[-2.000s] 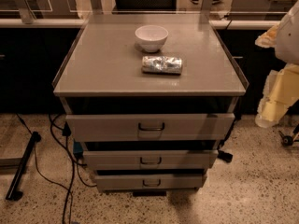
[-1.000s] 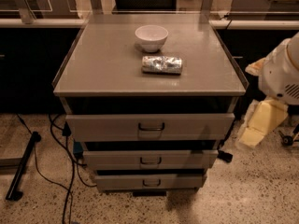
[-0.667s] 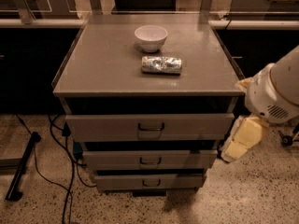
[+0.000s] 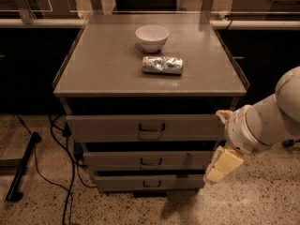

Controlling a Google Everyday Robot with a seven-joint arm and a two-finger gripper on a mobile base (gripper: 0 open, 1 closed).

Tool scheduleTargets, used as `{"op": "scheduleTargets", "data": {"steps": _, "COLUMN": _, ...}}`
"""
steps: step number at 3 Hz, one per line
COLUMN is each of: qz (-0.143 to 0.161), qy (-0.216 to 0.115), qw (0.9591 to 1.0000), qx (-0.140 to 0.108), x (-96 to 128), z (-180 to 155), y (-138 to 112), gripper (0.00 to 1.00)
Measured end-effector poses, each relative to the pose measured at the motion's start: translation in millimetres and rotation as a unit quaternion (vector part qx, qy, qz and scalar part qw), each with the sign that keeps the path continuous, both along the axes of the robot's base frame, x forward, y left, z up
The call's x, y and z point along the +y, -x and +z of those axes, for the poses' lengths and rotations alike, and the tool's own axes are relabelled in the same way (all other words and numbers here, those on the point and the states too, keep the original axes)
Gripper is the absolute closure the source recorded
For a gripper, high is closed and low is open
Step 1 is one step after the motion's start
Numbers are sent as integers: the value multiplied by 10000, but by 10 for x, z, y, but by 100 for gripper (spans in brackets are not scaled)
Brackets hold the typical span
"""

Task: Open middle drawer

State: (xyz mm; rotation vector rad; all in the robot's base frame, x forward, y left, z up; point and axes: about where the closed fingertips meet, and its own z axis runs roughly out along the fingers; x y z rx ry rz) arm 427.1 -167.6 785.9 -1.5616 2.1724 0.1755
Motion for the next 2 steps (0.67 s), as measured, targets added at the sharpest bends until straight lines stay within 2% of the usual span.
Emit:
{"op": "scheduleTargets", "data": {"steps": 1, "qz": 2, "qy": 3, "qw": 10000, "qx": -1, "x": -1, "z": -2, "y": -1, "gripper": 0}}
{"op": "scheduleTargets", "data": {"steps": 2, "qz": 135, "qy": 271, "qw": 9995, "qx": -91, "x": -88, "z": -195, "y": -49, "gripper": 0}}
